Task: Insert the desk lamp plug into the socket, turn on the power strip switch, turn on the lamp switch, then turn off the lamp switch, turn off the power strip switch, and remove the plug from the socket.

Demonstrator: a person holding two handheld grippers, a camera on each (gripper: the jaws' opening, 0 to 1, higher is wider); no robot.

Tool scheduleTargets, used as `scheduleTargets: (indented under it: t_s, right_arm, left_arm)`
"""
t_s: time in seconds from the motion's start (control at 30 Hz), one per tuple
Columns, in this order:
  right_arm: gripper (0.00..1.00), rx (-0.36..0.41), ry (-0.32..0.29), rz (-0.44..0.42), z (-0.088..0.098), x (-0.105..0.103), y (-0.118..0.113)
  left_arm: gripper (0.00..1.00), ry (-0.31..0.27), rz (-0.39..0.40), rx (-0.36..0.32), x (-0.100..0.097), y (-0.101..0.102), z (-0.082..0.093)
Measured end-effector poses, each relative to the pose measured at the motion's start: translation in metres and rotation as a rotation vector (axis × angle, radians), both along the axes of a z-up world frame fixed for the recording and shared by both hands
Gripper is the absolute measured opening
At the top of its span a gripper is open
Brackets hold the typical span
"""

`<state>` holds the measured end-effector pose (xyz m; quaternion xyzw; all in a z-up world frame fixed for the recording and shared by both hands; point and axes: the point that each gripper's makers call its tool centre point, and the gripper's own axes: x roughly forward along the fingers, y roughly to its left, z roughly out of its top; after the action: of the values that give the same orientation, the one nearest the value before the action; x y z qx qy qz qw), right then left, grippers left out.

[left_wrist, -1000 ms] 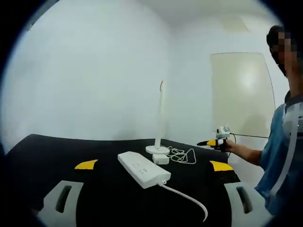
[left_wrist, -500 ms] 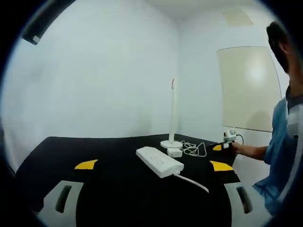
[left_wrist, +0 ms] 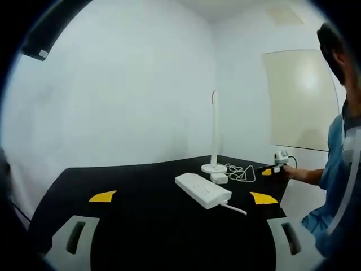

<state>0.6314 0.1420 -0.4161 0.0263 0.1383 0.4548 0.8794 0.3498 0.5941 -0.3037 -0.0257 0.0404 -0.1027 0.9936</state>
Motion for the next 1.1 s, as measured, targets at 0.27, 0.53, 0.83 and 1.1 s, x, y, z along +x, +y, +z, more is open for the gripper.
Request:
scheduleTargets:
  t_s: [0.27, 0.53, 0.83, 1.1]
  right_arm:
    - [0.91, 0.034, 0.017, -0.009, 0.004, 0.0, 0.0]
    - [0.9, 0.041, 0.027, -0.011, 0.004, 0.001, -0.001]
    - [0.89, 0.036, 0.032, -0.014, 0.002, -0.001, 0.0]
    - [0.88, 0.039, 0.036, -0.02, 0.002, 0.0, 0.0]
  left_arm:
    - [0.89, 0.008, 0.025, 0.005, -0.007, 0.013, 0.002]
    - [0.89, 0.021, 0.044, 0.028, -0.012, 0.023, 0.004]
    - [0.89, 0.037, 0.077, 0.028, -0.016, 0.049, -0.003]
    - [0.89, 0.038, 0.079, 0.035, -0.021, 0.055, -0.005]
